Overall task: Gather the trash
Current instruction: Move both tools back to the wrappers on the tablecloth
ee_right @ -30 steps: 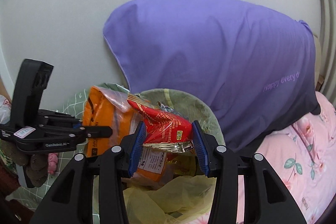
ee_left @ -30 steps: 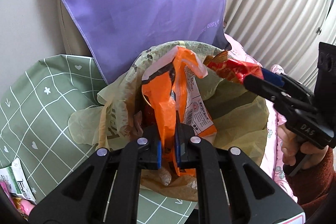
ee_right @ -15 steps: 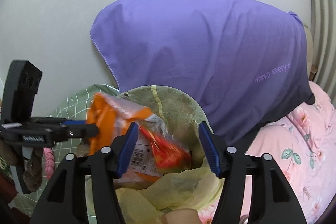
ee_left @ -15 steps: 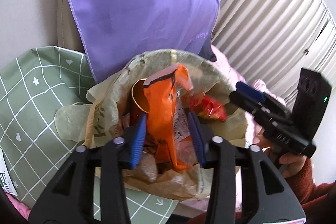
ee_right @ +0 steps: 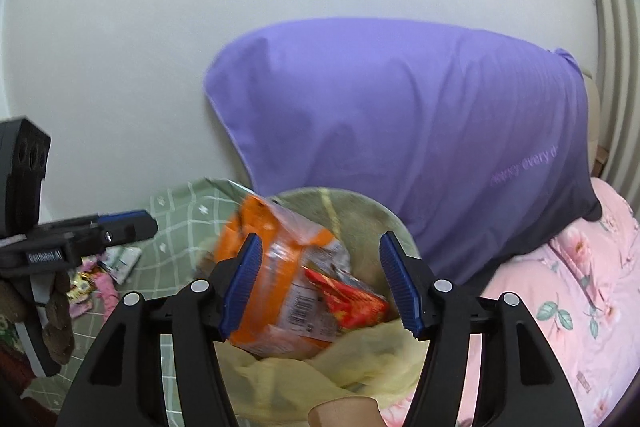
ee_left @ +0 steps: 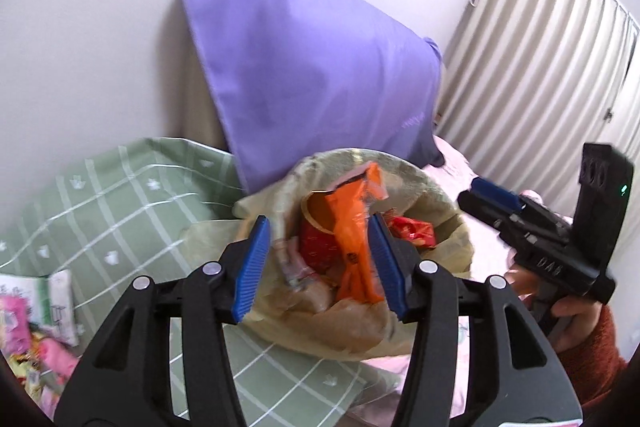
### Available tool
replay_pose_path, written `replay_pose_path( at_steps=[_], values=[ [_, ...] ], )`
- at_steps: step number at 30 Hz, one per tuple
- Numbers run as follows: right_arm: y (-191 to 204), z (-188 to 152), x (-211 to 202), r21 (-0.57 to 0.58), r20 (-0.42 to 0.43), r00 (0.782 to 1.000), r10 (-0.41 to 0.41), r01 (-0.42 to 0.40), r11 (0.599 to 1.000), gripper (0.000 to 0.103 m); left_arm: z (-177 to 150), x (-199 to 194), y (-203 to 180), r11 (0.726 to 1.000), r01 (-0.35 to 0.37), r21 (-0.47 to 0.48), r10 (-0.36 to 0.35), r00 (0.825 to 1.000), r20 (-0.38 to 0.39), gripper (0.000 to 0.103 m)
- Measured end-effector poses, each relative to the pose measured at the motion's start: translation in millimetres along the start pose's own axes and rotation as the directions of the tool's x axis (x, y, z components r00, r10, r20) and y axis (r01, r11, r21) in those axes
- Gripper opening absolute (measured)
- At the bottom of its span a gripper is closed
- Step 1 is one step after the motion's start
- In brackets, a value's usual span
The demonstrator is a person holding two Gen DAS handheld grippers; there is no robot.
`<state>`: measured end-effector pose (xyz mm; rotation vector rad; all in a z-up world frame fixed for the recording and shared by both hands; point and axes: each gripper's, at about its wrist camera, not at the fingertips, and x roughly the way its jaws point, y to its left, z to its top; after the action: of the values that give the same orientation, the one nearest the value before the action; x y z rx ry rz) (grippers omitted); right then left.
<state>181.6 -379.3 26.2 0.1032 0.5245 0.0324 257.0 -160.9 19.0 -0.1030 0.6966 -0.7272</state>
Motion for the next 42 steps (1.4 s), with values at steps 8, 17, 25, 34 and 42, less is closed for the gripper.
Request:
replay_pose_path(
  at_steps=[8, 17, 25, 34, 42],
  values=[
    [41.3, 1.5, 6.2, -0.069, -0.004, 0.988, 0.156, -0.156, 0.985, 0.059, -34.5, -50.0, 39.4, 0.981, -0.171, -0.086, 0.177, 0.982, 0.061, 0.054],
    [93.4, -8.1, 35.6, -0.17, -0.093, 0.957, 0.273, -0.286, 0.943, 0.059, -83.6, -117.1, 105.3, 0.888, -0.374, -0.269, 0.405, 0.912, 0.07, 0.056],
    [136.4, -22.6, 58.4, -0.254, -0.164, 0.935, 0.315, -0.349, 0.902, 0.059, -139.5, -178.4, 159.9, 0.753, -0.49, -0.438, 0.563, 0.825, 0.045, 0.056],
    [166.9, -44.6, 80.6, -0.267, -0.23, 0.916, 0.328, -0.383, 0.884, 0.059, -170.0, -208.9, 191.2, 0.697, -0.512, -0.502, 0.6, 0.8, 0.017, 0.061],
    [182.4, -49.9, 94.1, -0.272, -0.239, 0.93, 0.279, -0.34, 0.9, 0.059, -171.7, -189.6, 222.1, 0.719, -0.506, -0.477, 0.55, 0.834, -0.055, 0.067]
  ],
)
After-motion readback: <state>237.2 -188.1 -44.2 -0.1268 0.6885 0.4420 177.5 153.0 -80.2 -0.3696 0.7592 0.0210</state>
